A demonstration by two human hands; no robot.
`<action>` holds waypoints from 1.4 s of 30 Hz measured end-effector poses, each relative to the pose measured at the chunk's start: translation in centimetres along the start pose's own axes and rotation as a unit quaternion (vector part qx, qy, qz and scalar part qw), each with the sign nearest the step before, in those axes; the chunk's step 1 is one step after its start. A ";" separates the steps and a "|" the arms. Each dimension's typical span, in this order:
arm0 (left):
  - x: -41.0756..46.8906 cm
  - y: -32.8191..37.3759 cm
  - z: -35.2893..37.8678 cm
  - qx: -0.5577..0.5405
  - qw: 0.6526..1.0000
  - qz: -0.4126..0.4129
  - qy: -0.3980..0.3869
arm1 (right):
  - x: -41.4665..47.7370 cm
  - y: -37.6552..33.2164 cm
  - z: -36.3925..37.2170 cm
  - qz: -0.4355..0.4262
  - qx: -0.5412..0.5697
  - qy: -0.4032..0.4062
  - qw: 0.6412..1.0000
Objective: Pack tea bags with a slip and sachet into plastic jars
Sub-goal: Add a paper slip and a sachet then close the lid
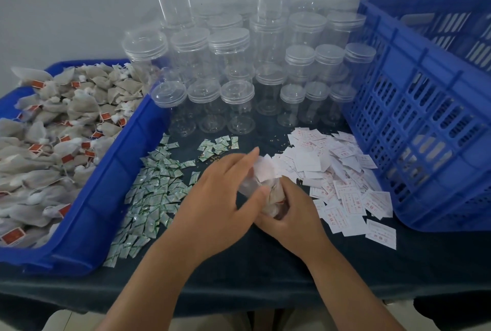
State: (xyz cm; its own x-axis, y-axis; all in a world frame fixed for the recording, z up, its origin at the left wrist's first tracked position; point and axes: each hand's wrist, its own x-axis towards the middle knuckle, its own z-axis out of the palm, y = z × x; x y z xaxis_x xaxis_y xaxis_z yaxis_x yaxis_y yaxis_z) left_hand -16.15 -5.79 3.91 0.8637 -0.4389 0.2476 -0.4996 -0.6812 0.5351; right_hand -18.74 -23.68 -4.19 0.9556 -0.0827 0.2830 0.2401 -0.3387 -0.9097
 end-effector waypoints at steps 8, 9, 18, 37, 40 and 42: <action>0.9 0.9 -0.4 0.022 0.998 0.004 -0.067 | -0.3 0.4 0.3 -0.046 -0.078 -0.001 0.996; 0.9 1.0 -0.2 0.022 0.998 0.009 -0.063 | -0.2 0.4 0.3 -0.048 -0.079 0.004 0.996; 1.4 1.0 0.6 -0.002 0.998 0.005 -0.064 | -0.4 0.4 0.5 -0.055 -0.115 0.001 0.992; 1.5 1.4 0.9 -0.097 0.994 -0.039 -0.044 | -0.2 0.4 0.6 -0.054 -0.112 0.027 0.992; 1.4 1.6 1.4 0.020 0.999 -0.012 -0.049 | -0.3 0.5 0.6 -0.067 -0.139 0.019 0.988; 1.2 1.9 2.1 0.050 0.999 -0.010 -0.008 | -0.3 0.4 0.6 -0.068 -0.121 0.018 0.990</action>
State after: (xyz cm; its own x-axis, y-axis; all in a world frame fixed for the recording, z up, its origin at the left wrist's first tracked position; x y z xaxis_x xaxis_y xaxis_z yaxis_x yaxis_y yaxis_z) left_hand -16.19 -8.85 3.59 0.8731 -0.4327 0.2246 -0.4865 -0.7448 0.4567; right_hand -18.81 -23.22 -4.79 0.9096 -0.0522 0.4123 0.3141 -0.5631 -0.7644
